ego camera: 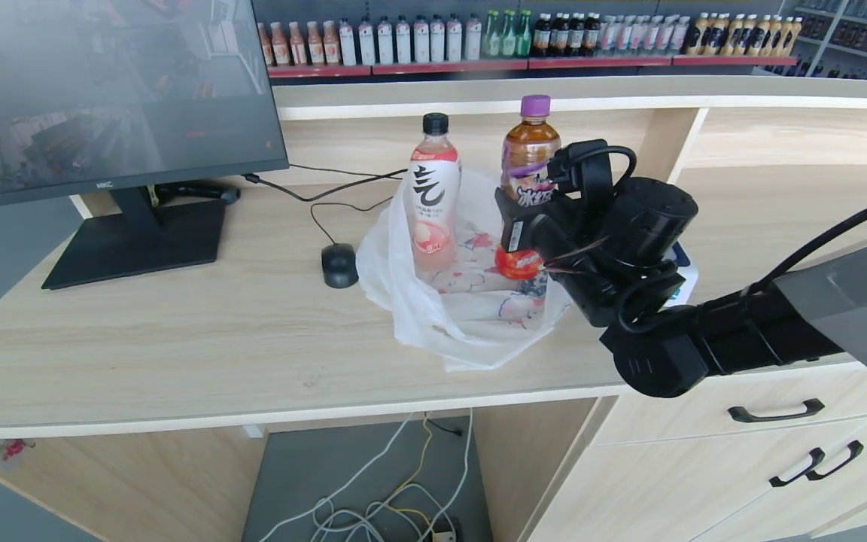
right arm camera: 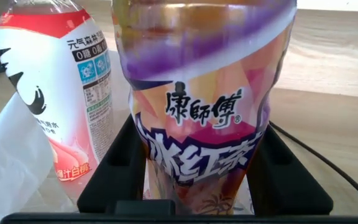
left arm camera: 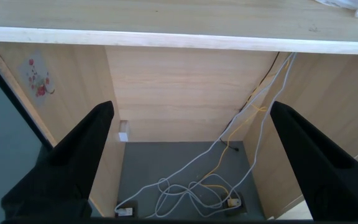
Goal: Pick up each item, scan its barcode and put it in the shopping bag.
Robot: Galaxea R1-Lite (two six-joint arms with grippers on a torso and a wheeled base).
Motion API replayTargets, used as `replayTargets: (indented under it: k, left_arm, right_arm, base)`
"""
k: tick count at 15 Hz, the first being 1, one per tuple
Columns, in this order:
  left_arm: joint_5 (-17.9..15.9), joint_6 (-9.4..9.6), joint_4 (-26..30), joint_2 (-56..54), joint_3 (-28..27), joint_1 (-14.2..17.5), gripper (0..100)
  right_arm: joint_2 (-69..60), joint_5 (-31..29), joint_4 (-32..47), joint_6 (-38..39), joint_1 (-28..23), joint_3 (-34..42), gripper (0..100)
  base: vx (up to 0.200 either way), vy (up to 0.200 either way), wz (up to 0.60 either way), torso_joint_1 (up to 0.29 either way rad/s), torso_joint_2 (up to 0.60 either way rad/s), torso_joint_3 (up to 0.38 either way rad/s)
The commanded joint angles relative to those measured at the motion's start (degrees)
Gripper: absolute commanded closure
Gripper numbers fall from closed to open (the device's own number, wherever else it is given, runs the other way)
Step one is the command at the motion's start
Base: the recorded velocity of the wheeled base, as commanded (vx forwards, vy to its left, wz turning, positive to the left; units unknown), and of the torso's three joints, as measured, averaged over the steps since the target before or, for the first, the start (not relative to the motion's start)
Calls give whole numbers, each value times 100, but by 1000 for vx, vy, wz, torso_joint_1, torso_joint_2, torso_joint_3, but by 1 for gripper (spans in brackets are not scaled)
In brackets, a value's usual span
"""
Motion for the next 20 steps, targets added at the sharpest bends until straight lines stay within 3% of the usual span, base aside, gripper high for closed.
replayTargets:
  k: [1, 7, 13, 20]
  left_arm:
    - [0, 0, -1, 6, 0, 0, 0]
    - [0, 0, -1, -2, 0, 0, 0]
    - [0, 0, -1, -2, 0, 0, 0]
    - [0, 0, -1, 6, 0, 0, 0]
  right_arm:
    - [153, -17, -13, -4, 7, -28, 100]
    - [224, -105, -136, -4, 25, 68, 100]
    - [233, -307, -637, -4, 192, 710, 100]
    - [233, -298, -637, -4, 218, 728, 100]
  base:
    - [0, 0, 0, 0, 0, 0]
    - [0, 0, 0, 0, 0, 0]
    - [0, 0, 0, 0, 0, 0]
    - [0, 0, 0, 0, 0, 0]
